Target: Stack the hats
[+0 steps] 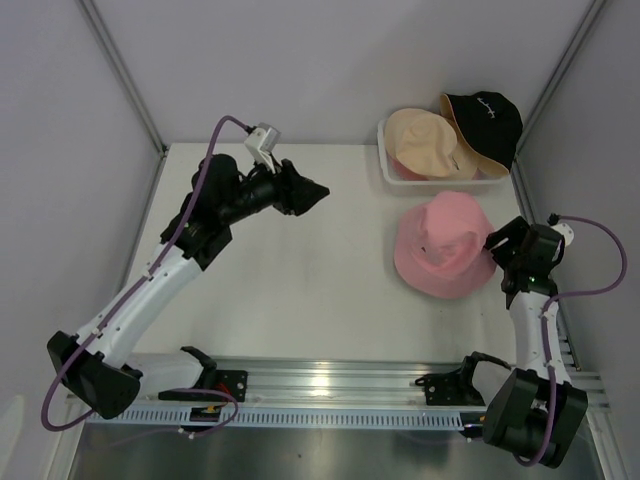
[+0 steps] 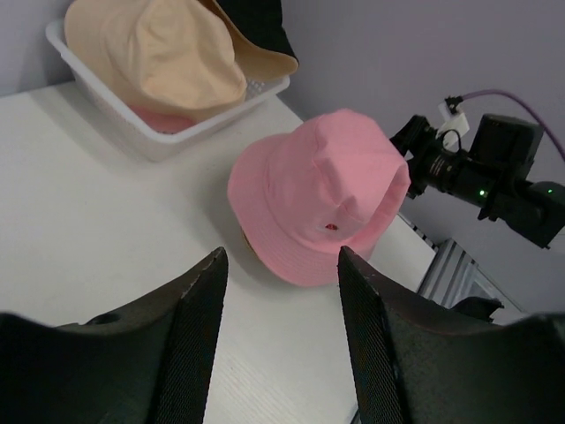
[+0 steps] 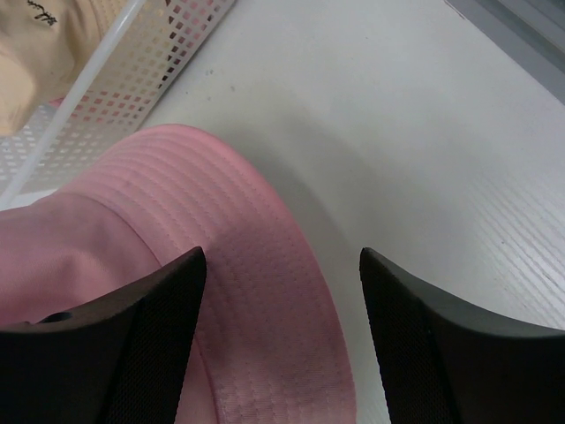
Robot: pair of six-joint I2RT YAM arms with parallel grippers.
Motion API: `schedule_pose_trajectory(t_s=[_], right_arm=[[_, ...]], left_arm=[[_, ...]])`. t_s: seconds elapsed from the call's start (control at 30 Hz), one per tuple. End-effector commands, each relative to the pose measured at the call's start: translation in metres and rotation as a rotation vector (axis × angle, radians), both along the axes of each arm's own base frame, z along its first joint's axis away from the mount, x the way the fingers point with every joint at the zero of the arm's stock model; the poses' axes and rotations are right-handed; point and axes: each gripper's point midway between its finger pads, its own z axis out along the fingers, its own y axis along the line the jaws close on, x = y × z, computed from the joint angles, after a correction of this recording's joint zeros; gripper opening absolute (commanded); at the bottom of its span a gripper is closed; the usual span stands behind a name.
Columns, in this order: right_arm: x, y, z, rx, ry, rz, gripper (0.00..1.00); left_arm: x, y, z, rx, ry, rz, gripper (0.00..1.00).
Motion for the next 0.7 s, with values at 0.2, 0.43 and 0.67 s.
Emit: schedule_pose_trajectory(t_s=[0.2,0.43,0.67], right_arm=[[0.004,-0.002,-0.004,0.019,-0.049,-0.029,0.74],[0.002,-0.004,-0.017,0.013,-0.023,-0.036,0.74],[0.002,0.000,-0.026,0.042,-0.027,-0.028,0.74]], left_arm=[[0.006,0.002,0.085,-0.142,-0.229,0.047,0.62],[0.012,0.006,0.104,-0.179,-0.301,0.083,0.67],[0.020,0.013,0.110,-0.195,-0.308,0.147,0.75]])
